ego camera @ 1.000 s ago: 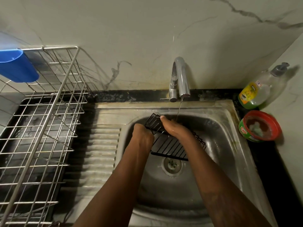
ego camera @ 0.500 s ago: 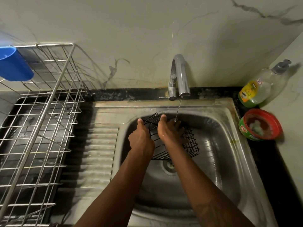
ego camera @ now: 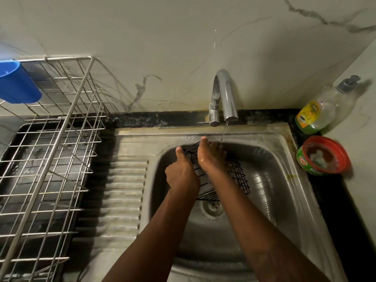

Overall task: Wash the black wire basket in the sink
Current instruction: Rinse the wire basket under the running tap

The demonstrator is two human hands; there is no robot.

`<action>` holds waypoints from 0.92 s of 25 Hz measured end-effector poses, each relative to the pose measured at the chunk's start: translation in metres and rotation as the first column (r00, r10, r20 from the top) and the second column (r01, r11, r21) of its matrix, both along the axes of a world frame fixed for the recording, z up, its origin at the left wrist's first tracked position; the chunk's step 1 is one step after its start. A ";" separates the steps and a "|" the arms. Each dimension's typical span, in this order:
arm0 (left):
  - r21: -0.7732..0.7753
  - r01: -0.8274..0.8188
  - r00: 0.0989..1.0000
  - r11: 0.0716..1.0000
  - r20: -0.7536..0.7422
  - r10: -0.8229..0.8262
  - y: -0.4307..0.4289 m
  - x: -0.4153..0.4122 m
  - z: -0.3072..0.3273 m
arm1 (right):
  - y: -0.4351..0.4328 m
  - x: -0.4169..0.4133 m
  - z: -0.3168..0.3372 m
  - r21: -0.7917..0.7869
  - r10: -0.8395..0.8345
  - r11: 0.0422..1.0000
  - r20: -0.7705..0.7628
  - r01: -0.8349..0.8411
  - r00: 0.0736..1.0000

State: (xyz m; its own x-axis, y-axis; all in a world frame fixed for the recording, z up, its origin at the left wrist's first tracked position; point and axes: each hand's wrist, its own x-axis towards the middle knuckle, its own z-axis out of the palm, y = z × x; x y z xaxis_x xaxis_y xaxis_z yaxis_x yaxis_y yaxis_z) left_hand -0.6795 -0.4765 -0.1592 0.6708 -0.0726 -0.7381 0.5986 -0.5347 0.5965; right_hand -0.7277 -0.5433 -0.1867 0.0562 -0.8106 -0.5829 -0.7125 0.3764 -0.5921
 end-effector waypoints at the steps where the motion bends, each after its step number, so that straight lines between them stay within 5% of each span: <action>1: 0.018 -0.003 1.000 1.000 -0.016 0.003 0.003 0.002 -0.004 | 0.012 -0.002 0.007 -0.088 0.070 0.994 0.034 -0.066 0.997; 8: 0.007 -0.089 0.991 0.996 -0.105 0.089 0.010 0.015 -0.011 | 0.008 -0.045 -0.031 -0.382 0.273 0.900 0.115 -0.211 0.955; 13: 0.015 -0.053 0.995 0.998 -0.080 0.054 0.005 0.016 -0.010 | 0.003 -0.063 -0.047 -0.405 0.332 0.887 0.225 -0.222 0.916; 19: 0.012 -0.101 0.992 0.995 -0.075 0.102 0.002 0.010 -0.016 | 0.029 -0.027 -0.016 -0.199 0.197 0.961 0.009 -0.191 0.980; 23: 0.002 -0.110 0.985 0.994 -0.131 0.109 -0.001 0.012 -0.010 | 0.009 -0.042 -0.025 -0.018 0.024 1.000 -0.039 -0.025 0.999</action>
